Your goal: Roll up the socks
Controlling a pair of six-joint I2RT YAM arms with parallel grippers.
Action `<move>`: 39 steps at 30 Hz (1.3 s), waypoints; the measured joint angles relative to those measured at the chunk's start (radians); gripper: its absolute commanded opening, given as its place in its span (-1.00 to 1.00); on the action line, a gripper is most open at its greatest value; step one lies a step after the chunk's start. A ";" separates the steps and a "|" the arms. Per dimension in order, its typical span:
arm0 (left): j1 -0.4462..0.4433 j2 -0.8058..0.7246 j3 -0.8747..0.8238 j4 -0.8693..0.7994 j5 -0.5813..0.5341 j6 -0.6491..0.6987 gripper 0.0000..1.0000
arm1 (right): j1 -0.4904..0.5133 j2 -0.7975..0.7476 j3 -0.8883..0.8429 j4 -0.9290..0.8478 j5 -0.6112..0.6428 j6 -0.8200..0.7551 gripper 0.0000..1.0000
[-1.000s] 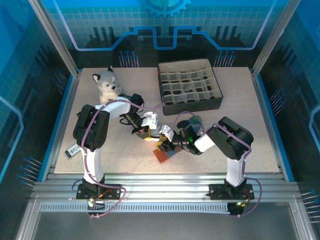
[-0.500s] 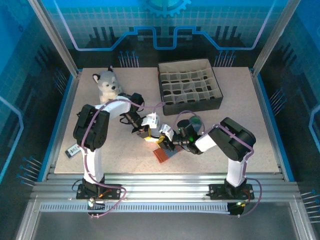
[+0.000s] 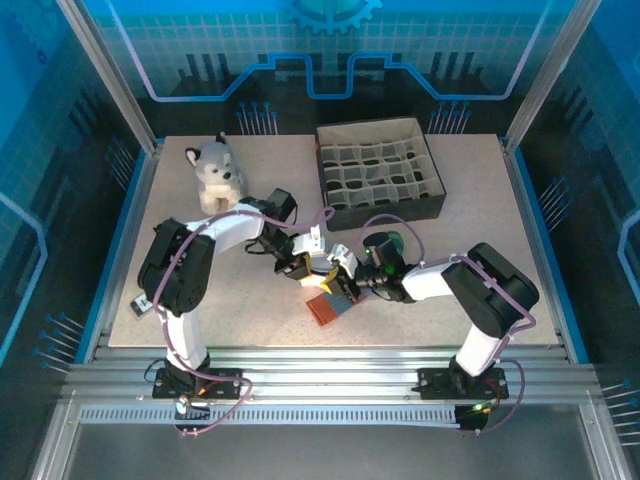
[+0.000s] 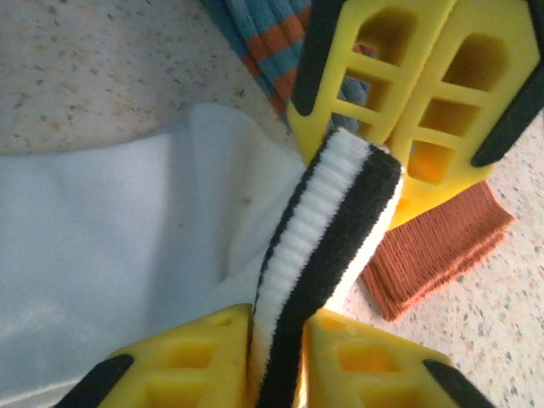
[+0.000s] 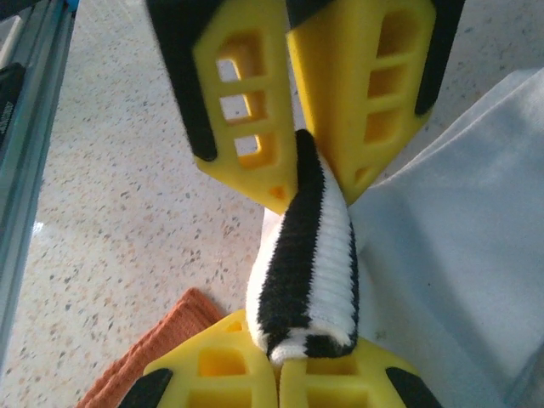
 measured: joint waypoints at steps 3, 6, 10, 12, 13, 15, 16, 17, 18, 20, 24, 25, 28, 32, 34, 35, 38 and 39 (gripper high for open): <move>-0.015 -0.097 -0.086 0.118 -0.014 -0.129 -0.40 | -0.013 0.002 0.000 -0.046 -0.033 0.012 -1.00; -0.027 -0.214 -0.163 0.244 -0.033 -0.278 -0.40 | -0.027 0.010 0.000 -0.068 -0.075 0.027 -1.00; -0.055 -0.364 -0.285 0.441 -0.089 -0.540 -0.38 | -0.040 0.044 0.002 -0.079 -0.121 0.049 -1.00; -0.070 -0.409 -0.347 0.525 -0.117 -0.673 -0.37 | -0.040 0.052 0.008 -0.085 -0.135 0.052 -1.00; -0.076 -0.424 -0.383 0.570 -0.129 -0.743 -0.36 | -0.040 0.053 0.013 -0.093 -0.138 0.053 -1.00; -0.085 -0.446 -0.456 0.653 -0.151 -0.838 -0.33 | -0.040 0.054 0.021 -0.113 -0.142 0.060 -1.00; -0.094 -0.457 -0.500 0.697 -0.165 -0.885 -0.31 | -0.040 0.054 0.025 -0.124 -0.142 0.063 -1.00; -0.105 -0.464 -0.540 0.729 -0.180 -0.928 -0.30 | -0.040 0.054 0.029 -0.136 -0.142 0.065 -1.00; -0.113 -0.467 -0.567 0.750 -0.193 -0.961 -0.30 | -0.040 0.054 0.035 -0.151 -0.142 0.068 -1.00; -0.131 -0.468 -0.602 0.763 -0.232 -1.047 -0.29 | -0.040 0.054 0.054 -0.194 -0.140 0.074 -1.00; -0.137 -0.470 -0.605 0.760 -0.314 -1.216 -0.28 | -0.040 0.058 0.104 -0.300 -0.126 0.090 -1.00; -0.136 -0.471 -0.605 0.758 -0.328 -1.252 -0.26 | -0.039 0.060 0.117 -0.326 -0.122 0.094 -1.00; -0.136 -0.489 -0.629 0.776 -0.357 -1.345 -0.13 | -0.033 0.069 0.159 -0.399 -0.111 0.105 -1.00; -0.136 -0.525 -0.700 0.811 -0.372 -1.418 -0.11 | -0.020 0.100 0.233 -0.493 -0.095 0.117 -1.00; -0.133 -0.526 -0.722 0.827 -0.371 -1.440 -0.10 | -0.018 0.132 0.280 -0.531 -0.098 0.120 -1.00; -0.128 -0.526 -0.731 0.838 -0.371 -1.450 -0.10 | -0.018 0.154 0.309 -0.548 -0.103 0.120 -1.00; -0.093 -0.525 -0.745 0.860 -0.370 -1.492 -0.11 | -0.012 0.225 0.417 -0.608 -0.115 0.118 -1.00; -0.073 -0.525 -0.748 0.866 -0.370 -1.508 -0.10 | -0.007 0.250 0.463 -0.638 -0.114 0.113 -1.00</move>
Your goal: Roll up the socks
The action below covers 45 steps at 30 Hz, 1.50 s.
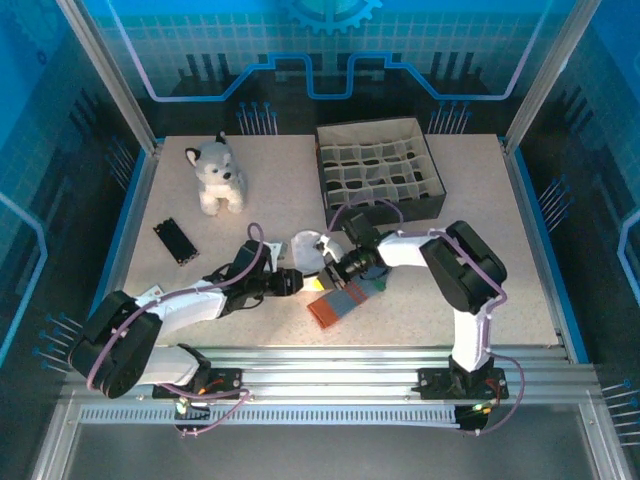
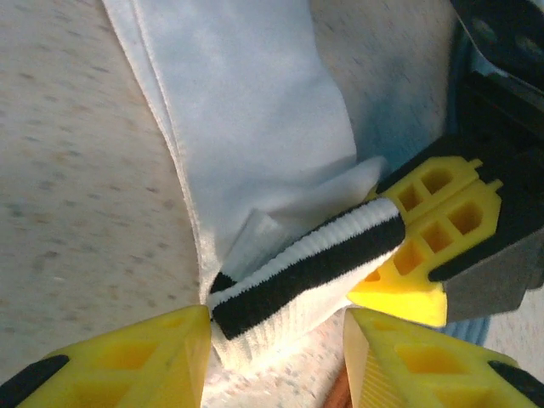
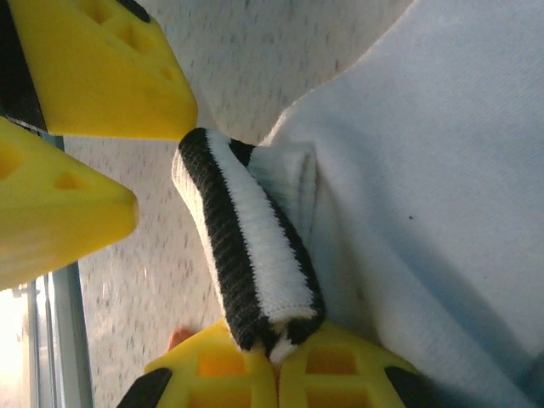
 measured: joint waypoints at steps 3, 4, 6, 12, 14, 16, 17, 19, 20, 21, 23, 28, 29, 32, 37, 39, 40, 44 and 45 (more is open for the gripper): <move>0.055 -0.010 -0.015 0.014 -0.006 -0.033 -0.09 | 0.020 0.071 0.145 -0.093 0.021 -0.024 -1.00; 0.065 -0.021 -0.019 0.012 -0.014 -0.036 -0.09 | 0.026 0.092 0.191 -0.123 0.029 -0.033 -1.00; 0.077 -0.047 -0.020 0.002 -0.027 -0.037 -0.09 | 0.033 0.116 0.248 -0.164 0.041 -0.045 -1.00; 0.145 -0.074 -0.020 -0.002 -0.014 -0.036 -0.09 | 0.032 0.130 0.279 -0.222 0.048 -0.058 -1.00; 0.163 -0.044 -0.018 0.009 0.019 -0.032 -0.10 | 0.030 0.130 0.267 -0.220 0.046 -0.058 -1.00; 0.171 0.013 -0.008 0.020 0.072 -0.020 -0.10 | 0.026 0.130 0.254 -0.215 0.039 -0.058 -1.00; 0.171 0.041 -0.002 0.027 0.096 -0.008 -0.10 | 0.023 0.130 0.249 -0.211 0.035 -0.058 -1.00; 0.171 0.074 0.000 0.049 0.141 0.021 -0.10 | 0.017 0.130 0.238 -0.201 0.023 -0.055 -1.00; 0.171 0.076 0.000 0.057 0.155 0.037 -0.10 | 0.013 0.130 0.233 -0.196 0.016 -0.053 -1.00; 0.171 0.076 0.000 0.068 0.167 0.053 -0.10 | 0.008 0.129 0.225 -0.190 0.008 -0.050 -1.00; 0.171 0.076 0.000 0.091 0.185 0.082 -0.10 | -0.002 0.127 0.208 -0.173 -0.014 -0.042 -1.00; 0.170 0.142 0.037 0.094 0.227 0.134 -0.13 | -0.029 0.122 0.178 -0.160 -0.054 -0.032 -1.00; 0.169 0.161 0.047 0.094 0.230 0.137 -0.13 | -0.033 0.122 0.177 -0.161 -0.059 -0.031 -1.00; 0.164 0.208 0.069 0.093 0.237 0.153 -0.19 | -0.040 0.122 0.171 -0.160 -0.069 -0.024 -1.00; 0.150 0.268 0.132 0.059 0.237 0.158 -0.44 | -0.042 0.121 0.164 -0.156 -0.070 -0.021 -0.73; 0.147 0.285 0.154 0.042 0.232 0.157 -0.64 | -0.042 0.118 0.160 -0.152 -0.069 -0.019 -0.58; 0.145 0.289 0.163 0.034 0.228 0.156 -0.72 | -0.042 0.113 0.155 -0.150 -0.071 -0.019 -0.49; 0.140 0.301 0.185 0.014 0.214 0.150 -0.84 | -0.039 0.067 0.116 -0.136 -0.048 -0.011 -0.28; 0.139 0.309 0.195 0.008 0.214 0.150 -0.85 | -0.040 0.050 0.100 -0.136 -0.034 -0.007 -0.26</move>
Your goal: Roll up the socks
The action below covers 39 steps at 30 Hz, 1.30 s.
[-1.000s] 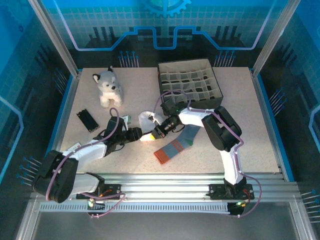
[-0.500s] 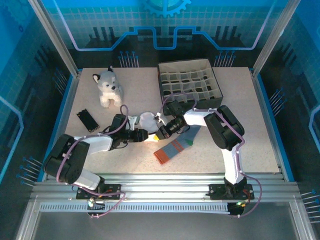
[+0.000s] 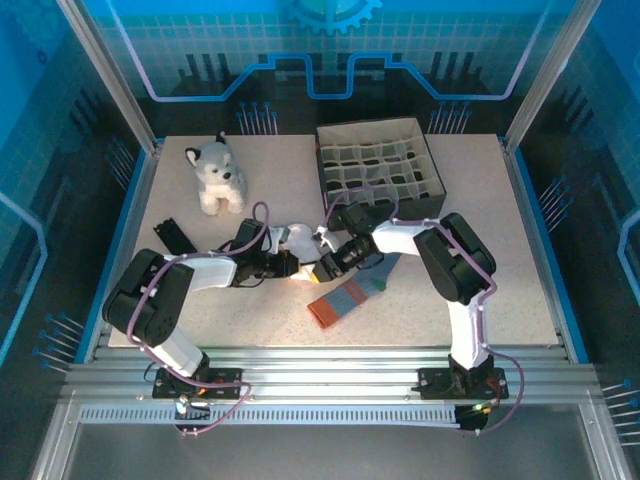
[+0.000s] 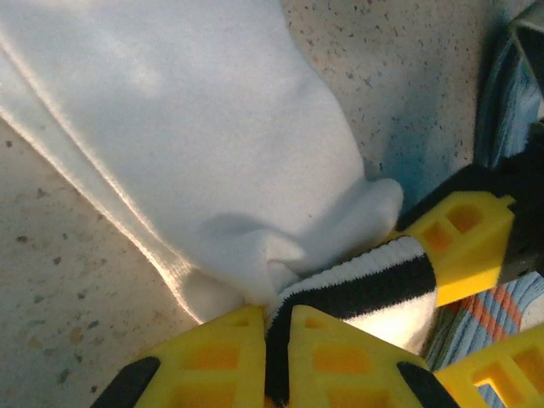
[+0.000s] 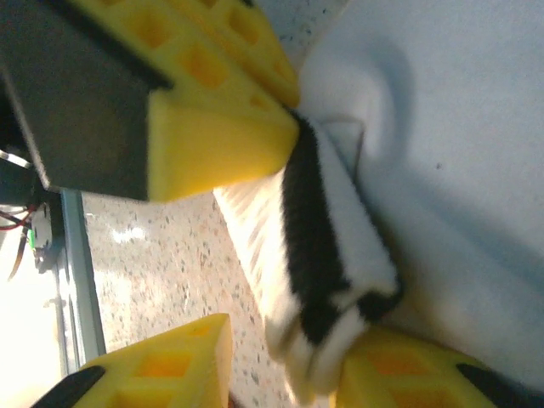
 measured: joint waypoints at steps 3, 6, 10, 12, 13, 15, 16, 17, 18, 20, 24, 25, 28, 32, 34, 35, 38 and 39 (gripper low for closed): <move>-0.008 0.027 0.033 -0.014 0.000 0.003 -0.86 | -0.002 -0.062 -0.053 -0.013 0.051 0.007 -0.21; -0.018 0.044 0.057 -0.023 -0.004 0.003 -0.86 | -0.003 -0.139 -0.094 -0.023 0.101 0.013 -0.21; -0.026 0.061 0.082 -0.043 -0.004 0.006 -0.87 | -0.003 -0.240 -0.115 -0.021 0.167 0.010 -0.30; -0.028 0.071 0.095 -0.051 -0.004 0.007 -0.87 | -0.003 -0.273 -0.118 -0.012 0.202 0.006 -0.37; -0.029 0.075 0.101 -0.056 -0.003 0.007 -0.87 | -0.002 -0.282 -0.118 -0.004 0.219 0.002 -0.40; -0.031 0.077 0.107 -0.064 -0.004 0.007 -0.87 | 0.001 -0.291 -0.118 0.014 0.253 -0.007 -0.45; -0.031 0.078 0.109 -0.066 -0.004 0.007 -0.87 | 0.004 -0.291 -0.118 0.022 0.268 -0.014 -0.45; -0.031 0.079 0.109 -0.066 -0.004 0.007 -0.87 | 0.009 -0.291 -0.118 0.029 0.285 -0.019 -0.45; -0.031 0.079 0.110 -0.068 -0.004 0.007 -0.87 | 0.015 -0.289 -0.117 0.036 0.301 -0.024 -0.45; -0.031 0.080 0.113 -0.072 -0.004 0.008 -0.86 | 0.025 -0.272 -0.101 0.041 0.322 -0.029 -0.39; -0.033 0.080 0.115 -0.073 -0.004 0.012 -0.84 | 0.029 -0.202 -0.046 0.053 0.355 -0.029 -0.31; -0.035 0.080 0.115 -0.073 -0.004 0.017 -0.83 | 0.029 -0.187 -0.041 0.057 0.360 -0.028 -0.31; -0.041 0.080 0.116 -0.073 -0.005 0.029 -0.81 | 0.034 -0.147 -0.035 0.056 0.371 -0.024 -0.31; -0.049 0.081 0.119 -0.076 -0.011 0.035 -0.78 | 0.045 -0.097 -0.017 0.034 0.394 -0.016 -0.32; -0.052 0.080 0.121 -0.081 -0.016 0.042 -0.75 | 0.050 -0.093 -0.017 0.032 0.409 -0.009 -0.33; -0.054 0.080 0.122 -0.082 -0.020 0.048 -0.71 | 0.054 -0.093 -0.017 0.032 0.418 -0.005 -0.33; -0.068 0.073 0.122 -0.088 -0.042 0.077 -0.61 | 0.065 -0.094 -0.018 0.032 0.443 0.006 -0.35; -0.075 0.067 0.122 -0.092 -0.051 0.088 -0.57 | 0.066 -0.095 -0.020 0.032 0.448 0.010 -0.35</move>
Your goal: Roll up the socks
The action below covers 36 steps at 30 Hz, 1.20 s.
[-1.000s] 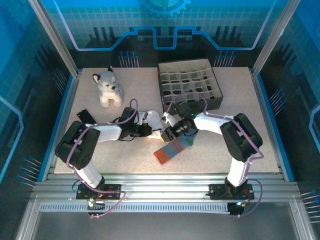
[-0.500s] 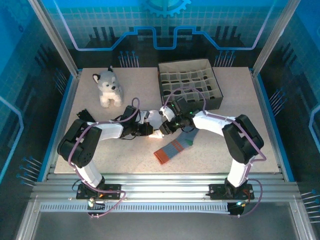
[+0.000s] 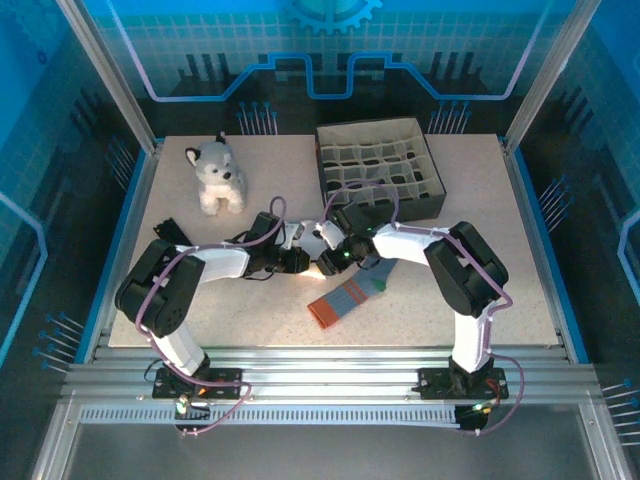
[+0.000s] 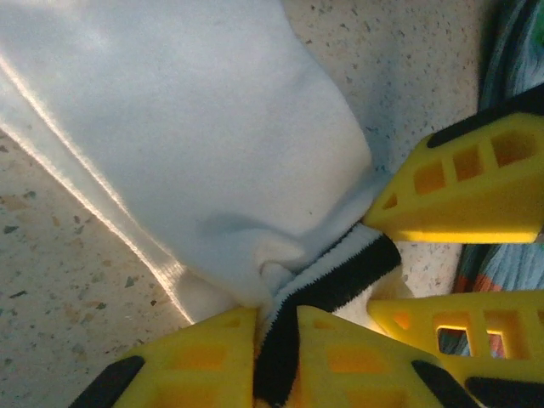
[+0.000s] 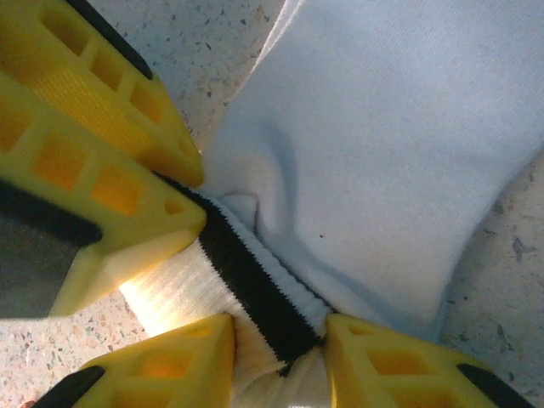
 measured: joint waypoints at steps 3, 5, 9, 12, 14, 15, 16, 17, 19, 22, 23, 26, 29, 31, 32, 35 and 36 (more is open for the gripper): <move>-0.021 -0.030 0.000 -0.034 -0.025 0.044 -0.50 | 0.002 -0.005 -0.016 0.010 0.000 0.008 -0.37; -0.032 -0.061 0.000 -0.065 -0.032 0.076 -0.47 | 0.003 -0.010 -0.027 0.018 -0.001 0.012 -0.38; -0.045 -0.149 0.001 -0.132 -0.038 0.163 -0.43 | 0.004 -0.012 -0.034 0.027 -0.009 0.015 -0.39; -0.049 -0.225 0.008 -0.168 -0.047 0.266 -0.38 | 0.000 -0.012 -0.034 0.027 -0.023 0.019 -0.40; -0.052 -0.273 0.011 -0.179 -0.054 0.356 -0.33 | -0.006 -0.011 -0.035 0.027 -0.035 0.023 -0.40; -0.055 -0.299 0.011 -0.185 -0.058 0.414 -0.32 | -0.008 -0.010 -0.035 0.027 -0.041 0.023 -0.40; -0.058 -0.318 0.011 -0.190 -0.059 0.459 -0.32 | -0.010 -0.010 -0.035 0.026 -0.045 0.024 -0.40; -0.060 -0.335 0.010 -0.192 -0.060 0.515 -0.31 | -0.012 -0.009 -0.035 0.027 -0.050 0.026 -0.40; -0.065 -0.359 0.005 -0.191 -0.058 0.633 -0.27 | -0.014 -0.007 -0.035 0.026 -0.060 0.027 -0.41; -0.086 -0.381 -0.044 -0.179 -0.058 0.842 -0.26 | -0.021 -0.006 -0.035 0.026 -0.072 0.030 -0.41; -0.096 -0.381 -0.068 -0.175 -0.059 0.909 -0.25 | -0.022 -0.005 -0.035 0.026 -0.077 0.031 -0.41; -0.121 -0.367 -0.129 -0.173 -0.064 1.061 -0.24 | -0.028 -0.002 -0.035 0.025 -0.091 0.031 -0.41; -0.142 -0.329 -0.146 -0.143 -0.090 1.157 -0.19 | -0.034 0.001 -0.035 0.025 -0.103 0.031 -0.41; -0.151 -0.304 -0.147 -0.118 -0.108 1.208 -0.19 | -0.036 0.002 -0.033 0.018 -0.110 0.030 -0.41; -0.155 -0.293 -0.147 -0.103 -0.116 1.233 -0.19 | -0.038 0.003 -0.031 0.014 -0.113 0.030 -0.41; -0.163 -0.268 -0.147 -0.066 -0.139 1.299 -0.19 | -0.040 0.007 -0.023 0.003 -0.117 0.030 -0.42; -0.164 -0.258 -0.147 -0.052 -0.149 1.321 -0.20 | -0.040 0.008 -0.021 -0.001 -0.117 0.030 -0.42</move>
